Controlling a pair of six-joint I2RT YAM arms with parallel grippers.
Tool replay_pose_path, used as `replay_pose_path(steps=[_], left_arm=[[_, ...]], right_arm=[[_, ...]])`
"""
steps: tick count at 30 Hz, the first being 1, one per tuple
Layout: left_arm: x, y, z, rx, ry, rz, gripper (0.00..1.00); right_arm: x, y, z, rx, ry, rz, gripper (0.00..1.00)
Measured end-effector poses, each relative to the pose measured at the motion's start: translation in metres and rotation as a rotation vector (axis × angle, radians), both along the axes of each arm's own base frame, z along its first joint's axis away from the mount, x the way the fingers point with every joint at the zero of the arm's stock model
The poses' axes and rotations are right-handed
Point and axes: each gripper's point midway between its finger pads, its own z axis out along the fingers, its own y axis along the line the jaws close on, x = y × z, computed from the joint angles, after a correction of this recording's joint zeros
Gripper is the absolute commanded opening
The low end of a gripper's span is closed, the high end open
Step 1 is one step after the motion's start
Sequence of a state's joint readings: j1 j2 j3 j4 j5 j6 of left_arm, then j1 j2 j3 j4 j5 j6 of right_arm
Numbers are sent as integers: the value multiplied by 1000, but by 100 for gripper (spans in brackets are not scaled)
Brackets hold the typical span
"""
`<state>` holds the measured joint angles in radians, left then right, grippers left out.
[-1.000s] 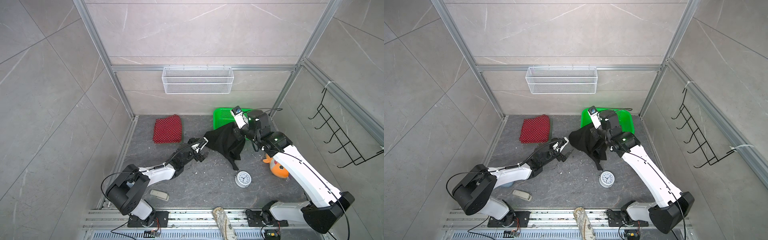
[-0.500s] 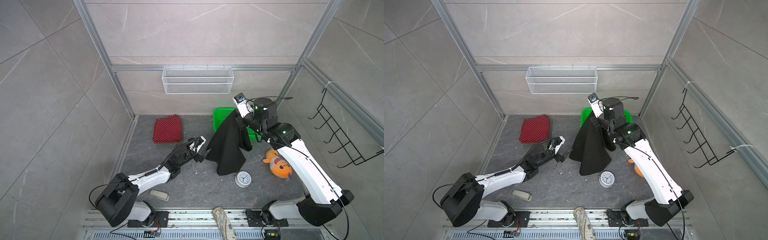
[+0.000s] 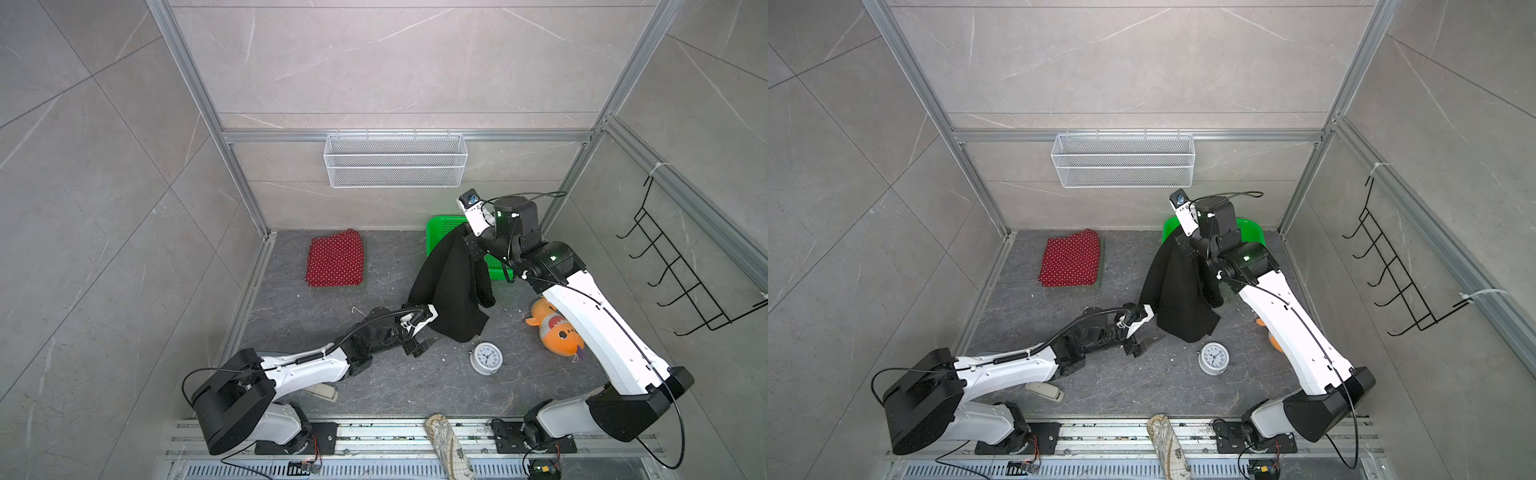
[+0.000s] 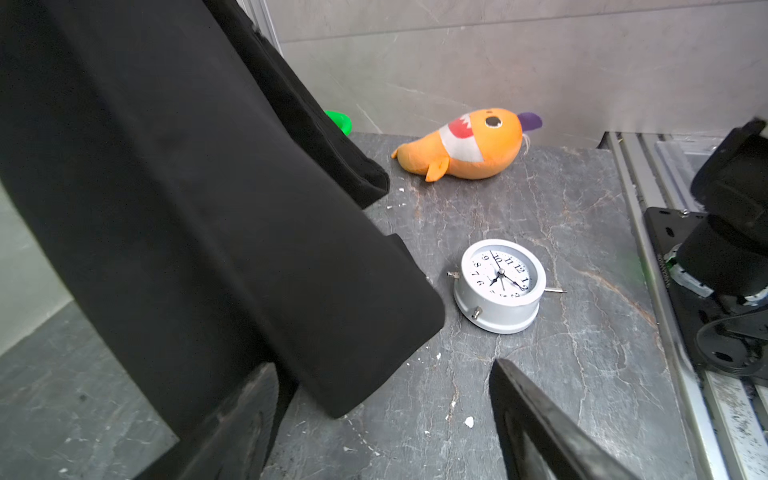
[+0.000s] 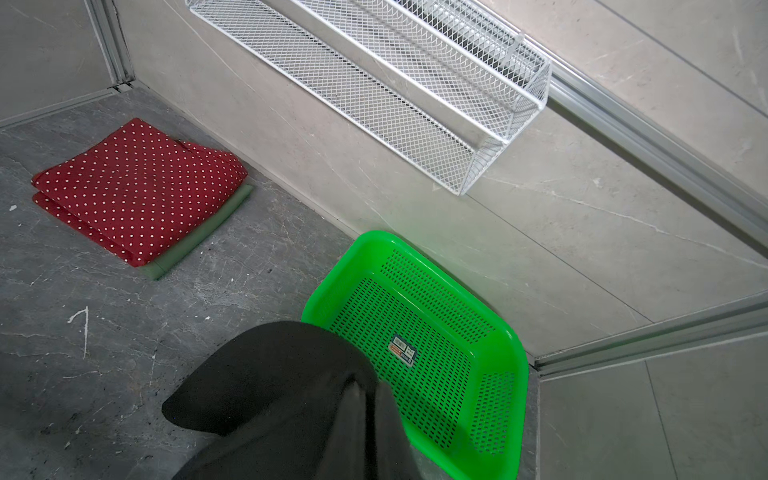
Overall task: Fold and stack skirts
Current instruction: Flatten out the skirt at the center of the table.
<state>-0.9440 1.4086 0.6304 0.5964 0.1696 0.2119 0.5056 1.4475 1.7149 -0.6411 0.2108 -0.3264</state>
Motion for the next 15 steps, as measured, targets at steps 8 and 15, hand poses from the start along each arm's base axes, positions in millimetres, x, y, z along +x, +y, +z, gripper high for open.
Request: replay_pose_path(steps=[8, 15], left_arm=[[22, 20, -69, 84, 47, 176, 81], [40, 30, -67, 72, 18, 234, 81]], right_arm=[[0, -1, 0, -2, 0, -4, 0], [1, -2, 0, -6, -3, -13, 0]])
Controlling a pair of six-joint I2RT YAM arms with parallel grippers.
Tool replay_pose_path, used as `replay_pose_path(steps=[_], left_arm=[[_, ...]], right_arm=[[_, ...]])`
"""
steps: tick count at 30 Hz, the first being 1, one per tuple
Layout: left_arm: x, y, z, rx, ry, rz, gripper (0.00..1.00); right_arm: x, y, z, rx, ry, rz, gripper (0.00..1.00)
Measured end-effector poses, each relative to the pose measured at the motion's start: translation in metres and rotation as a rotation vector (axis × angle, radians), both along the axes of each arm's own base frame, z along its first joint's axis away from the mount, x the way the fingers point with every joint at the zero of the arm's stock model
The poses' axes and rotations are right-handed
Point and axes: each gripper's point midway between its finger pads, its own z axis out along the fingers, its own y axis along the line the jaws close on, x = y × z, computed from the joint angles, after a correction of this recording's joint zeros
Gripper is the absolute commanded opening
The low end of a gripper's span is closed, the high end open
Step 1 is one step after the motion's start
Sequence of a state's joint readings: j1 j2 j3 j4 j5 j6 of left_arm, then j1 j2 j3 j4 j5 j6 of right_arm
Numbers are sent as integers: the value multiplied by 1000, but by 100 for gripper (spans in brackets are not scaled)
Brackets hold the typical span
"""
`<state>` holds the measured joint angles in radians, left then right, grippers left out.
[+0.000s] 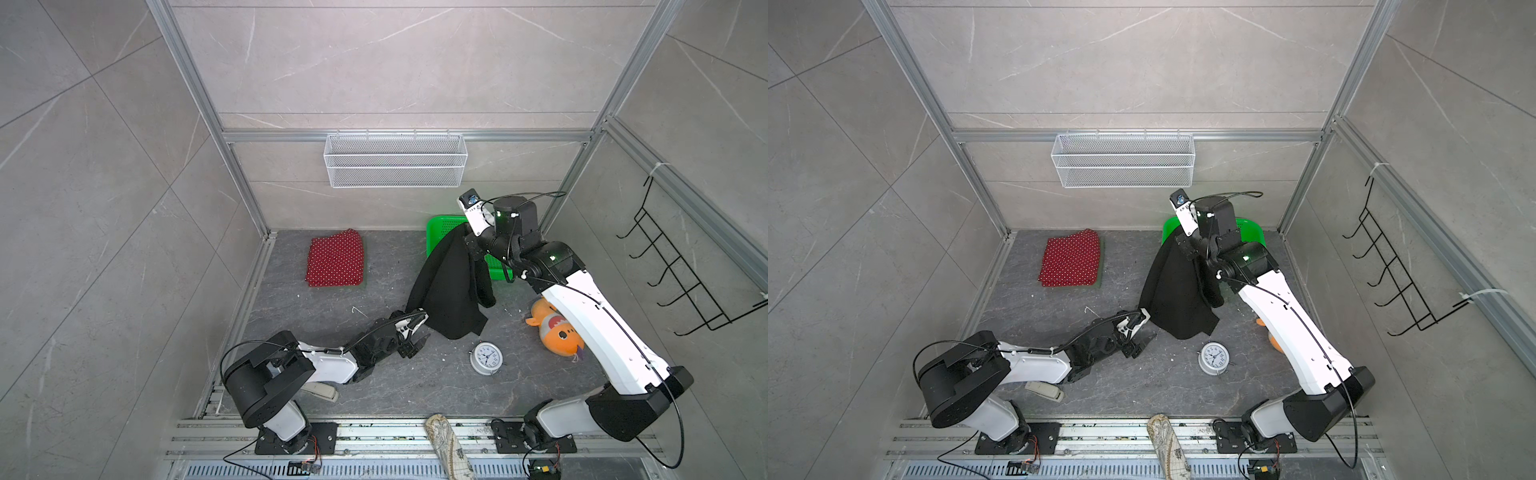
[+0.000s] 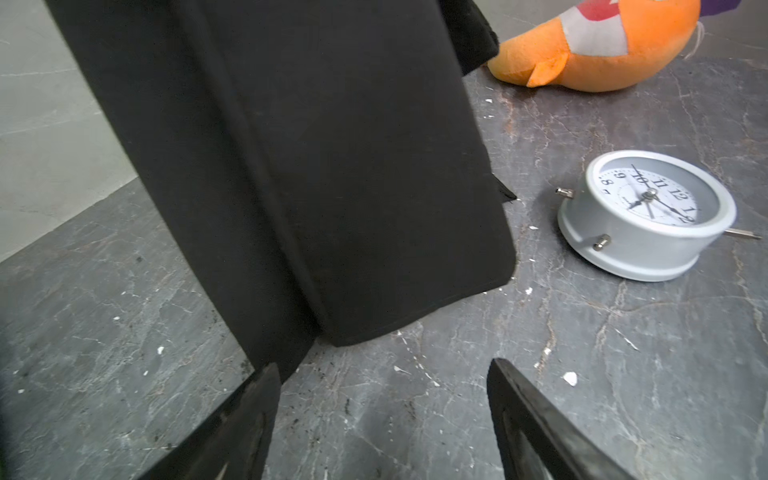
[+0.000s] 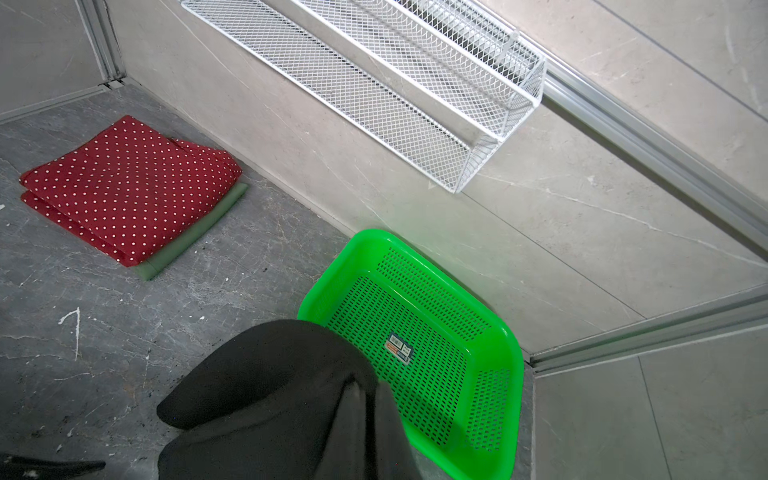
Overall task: Fold and stack skirts
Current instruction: Flatten out the skirt at the center of the table.
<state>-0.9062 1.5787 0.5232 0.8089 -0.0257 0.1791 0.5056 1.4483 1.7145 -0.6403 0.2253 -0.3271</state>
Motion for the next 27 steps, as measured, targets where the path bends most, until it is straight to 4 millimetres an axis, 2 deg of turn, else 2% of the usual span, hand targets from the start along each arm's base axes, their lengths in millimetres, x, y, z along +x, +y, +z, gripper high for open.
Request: replay_pose_path(steps=[4, 8, 11, 18, 27], left_arm=[[11, 4, 2, -27, -21, -15, 81], [15, 5, -13, -13, 0, -41, 80], [15, -5, -23, -7, 24, -80, 80], [30, -24, -23, -42, 7, -97, 70], [46, -23, -24, -65, 10, -69, 66]], right_arm=[[0, 0, -1, -1, 1, 0, 0], [0, 0, -2, -5, 3, 1, 0], [-1, 0, -3, -7, 6, 1, 0], [-3, -2, -2, -8, 1, 2, 0], [-7, -7, 3, -6, -13, -9, 0]])
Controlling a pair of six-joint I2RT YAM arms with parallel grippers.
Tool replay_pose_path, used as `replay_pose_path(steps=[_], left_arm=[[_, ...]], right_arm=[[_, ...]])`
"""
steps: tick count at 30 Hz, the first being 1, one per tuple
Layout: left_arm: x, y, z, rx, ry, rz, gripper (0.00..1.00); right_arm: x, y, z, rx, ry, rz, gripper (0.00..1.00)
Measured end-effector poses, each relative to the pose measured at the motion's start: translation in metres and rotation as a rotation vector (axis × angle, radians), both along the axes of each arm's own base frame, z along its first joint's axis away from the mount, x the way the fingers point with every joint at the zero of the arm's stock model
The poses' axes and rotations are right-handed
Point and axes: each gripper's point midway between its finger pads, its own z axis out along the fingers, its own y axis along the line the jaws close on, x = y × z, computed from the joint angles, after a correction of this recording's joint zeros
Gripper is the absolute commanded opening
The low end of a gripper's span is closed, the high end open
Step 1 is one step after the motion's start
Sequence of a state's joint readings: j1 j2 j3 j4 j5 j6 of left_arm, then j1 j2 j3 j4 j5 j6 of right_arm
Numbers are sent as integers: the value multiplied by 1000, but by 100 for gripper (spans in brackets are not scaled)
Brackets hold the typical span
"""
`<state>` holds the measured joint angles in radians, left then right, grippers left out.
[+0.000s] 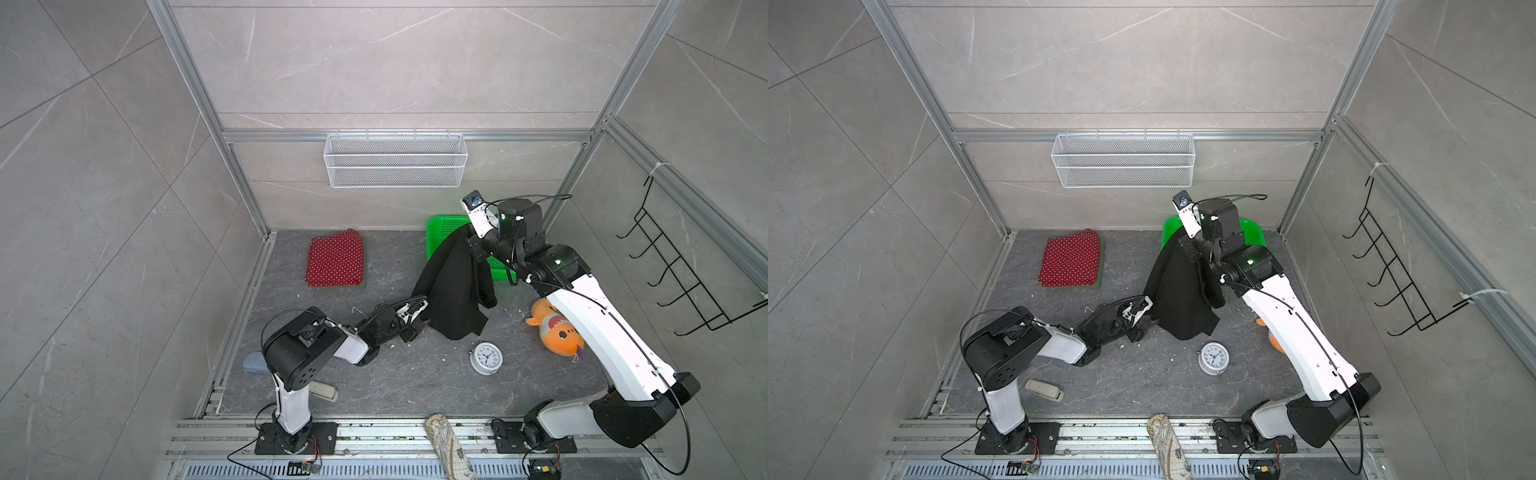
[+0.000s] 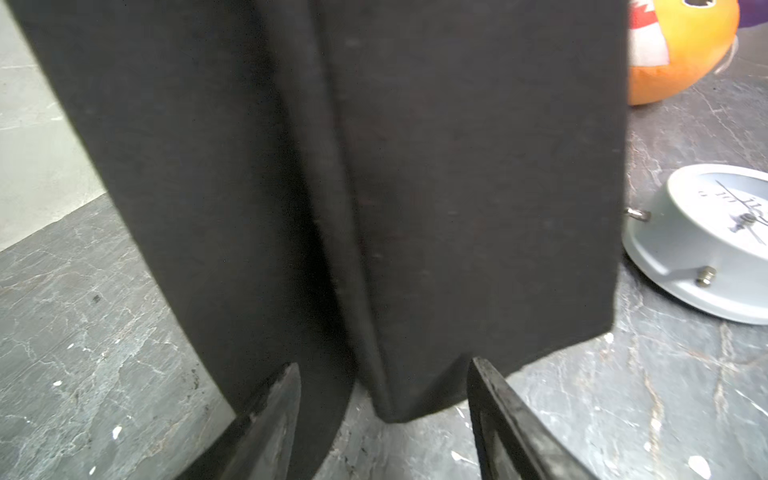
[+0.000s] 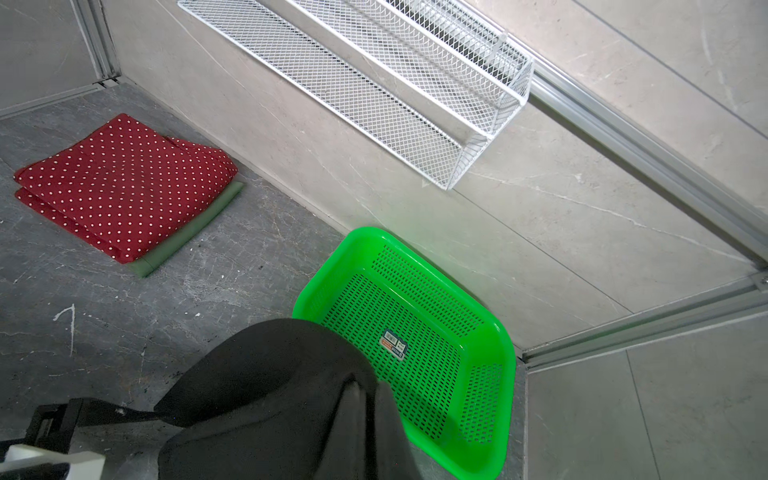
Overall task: Fold and stack skirts
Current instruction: Flatten out the skirt at the center of the table.
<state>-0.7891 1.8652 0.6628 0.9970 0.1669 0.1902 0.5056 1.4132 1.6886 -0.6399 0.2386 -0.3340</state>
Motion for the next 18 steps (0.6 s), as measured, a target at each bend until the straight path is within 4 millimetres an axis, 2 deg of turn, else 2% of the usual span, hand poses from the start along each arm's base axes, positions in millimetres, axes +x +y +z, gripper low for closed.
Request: replay_pose_path(steps=[6, 11, 14, 18], left_arm=[[8, -9, -3, -27, 38, -11, 66], [9, -18, 5, -60, 53, -43, 59], [10, -24, 11, -85, 62, -62, 48], [8, -28, 6, -94, 93, -79, 28]], right_arm=[[0, 0, 0, -1, 0, -1, 0], [0, 0, -3, -4, 6, -1, 0], [0, -1, -5, -6, 10, -1, 0], [0, -1, -5, -6, 10, -2, 0]])
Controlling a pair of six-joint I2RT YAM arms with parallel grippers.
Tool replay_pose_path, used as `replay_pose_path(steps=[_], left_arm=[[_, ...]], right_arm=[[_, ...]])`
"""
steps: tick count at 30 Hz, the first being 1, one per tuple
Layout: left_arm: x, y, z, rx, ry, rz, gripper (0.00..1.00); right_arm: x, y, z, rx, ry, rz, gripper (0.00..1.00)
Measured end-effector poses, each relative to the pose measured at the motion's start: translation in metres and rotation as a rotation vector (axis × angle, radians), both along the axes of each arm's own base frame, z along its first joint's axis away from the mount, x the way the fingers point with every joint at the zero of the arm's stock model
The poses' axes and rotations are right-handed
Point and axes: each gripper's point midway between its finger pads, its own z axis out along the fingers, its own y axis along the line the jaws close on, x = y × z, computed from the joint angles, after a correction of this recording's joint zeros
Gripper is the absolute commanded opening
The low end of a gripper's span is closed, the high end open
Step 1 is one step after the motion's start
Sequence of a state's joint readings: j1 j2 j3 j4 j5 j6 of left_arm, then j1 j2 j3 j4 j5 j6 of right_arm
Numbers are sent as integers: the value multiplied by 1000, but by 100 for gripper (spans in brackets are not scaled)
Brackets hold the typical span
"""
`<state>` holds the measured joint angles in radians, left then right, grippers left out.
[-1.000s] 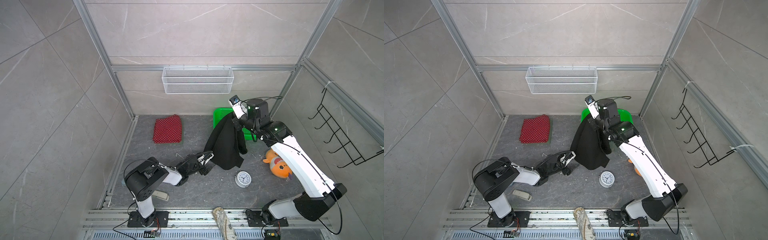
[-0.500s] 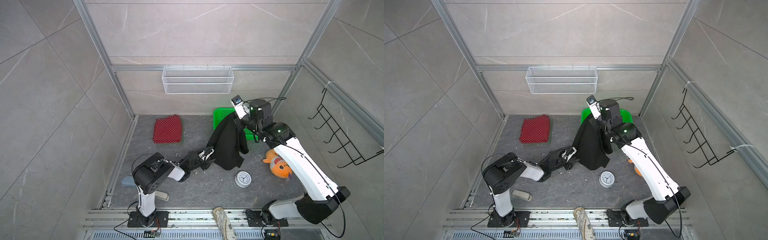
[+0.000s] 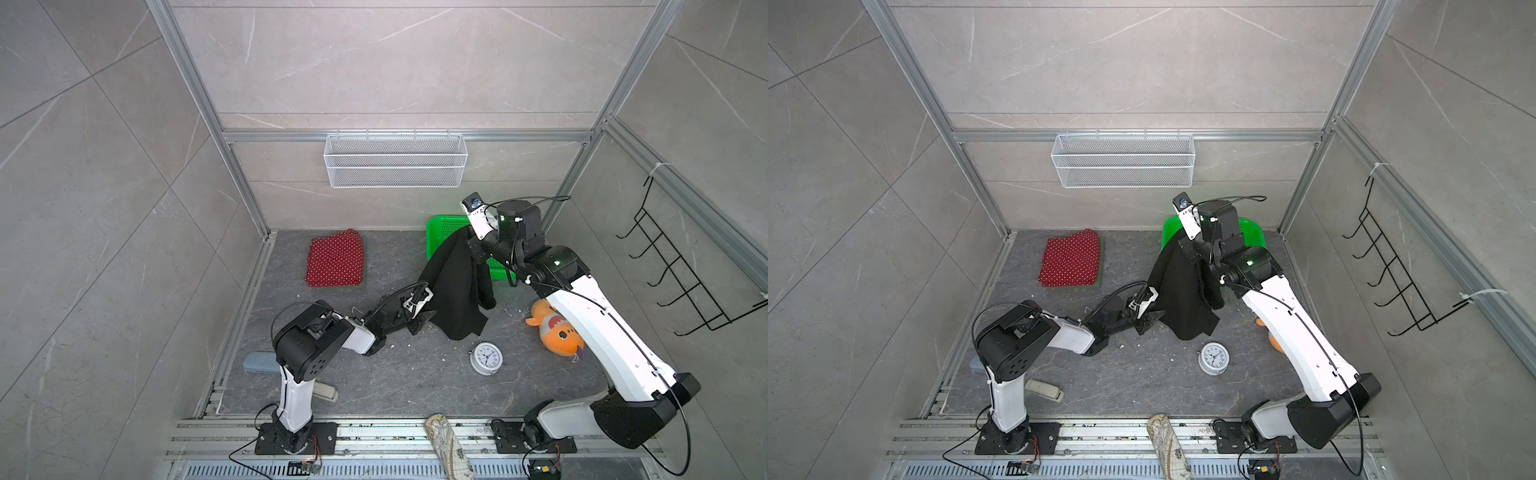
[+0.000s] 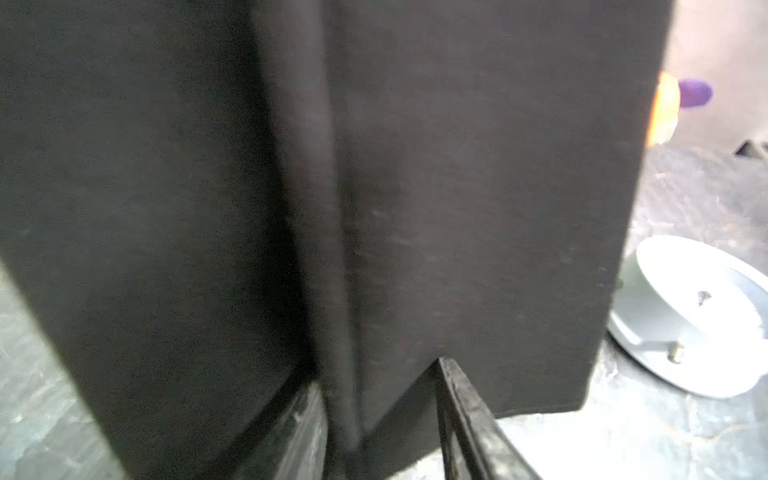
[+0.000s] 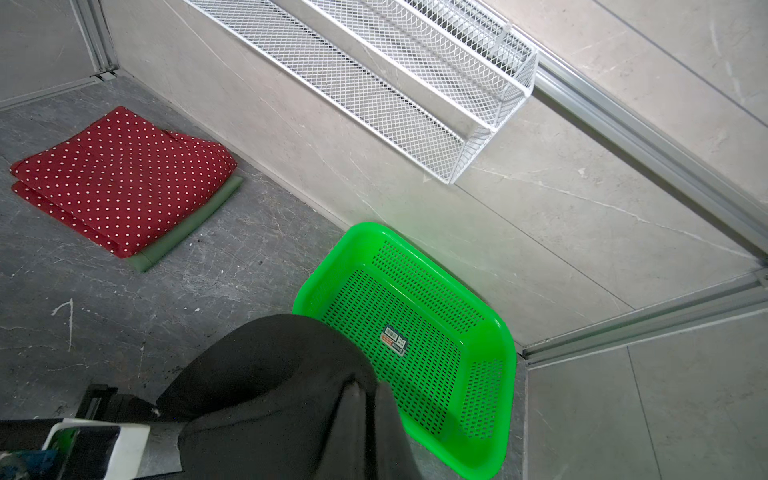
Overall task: Fold and stack skirts
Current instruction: Flatten out the skirt at the center of the table.
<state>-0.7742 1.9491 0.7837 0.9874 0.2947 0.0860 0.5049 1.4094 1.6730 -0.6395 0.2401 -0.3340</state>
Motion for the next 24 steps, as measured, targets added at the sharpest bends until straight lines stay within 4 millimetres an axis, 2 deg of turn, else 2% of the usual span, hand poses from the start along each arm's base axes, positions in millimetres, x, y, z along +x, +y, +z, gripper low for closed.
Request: replay_pose_path(steps=[7, 16, 18, 20, 22, 24], left_arm=[[-5, -1, -10, 1, 61, -14, 0], [-1, 8, -10, 25, 76, 42, 0], [-2, 16, -2, 47, 83, 75, 0], [1, 26, 14, 71, 78, 124, 0], [3, 39, 37, 100, 59, 180, 0], [9, 54, 69, 119, 25, 247, 0]], right_arm=[[0, -2, -2, -2, 4, -4, 0], [2, -7, -5, -6, 8, -19, 0], [3, -11, -8, -11, 12, -32, 0], [5, -17, -11, -17, 15, -52, 0], [6, -23, -14, -21, 20, -74, 0], [7, -30, -16, -19, 24, -97, 0]])
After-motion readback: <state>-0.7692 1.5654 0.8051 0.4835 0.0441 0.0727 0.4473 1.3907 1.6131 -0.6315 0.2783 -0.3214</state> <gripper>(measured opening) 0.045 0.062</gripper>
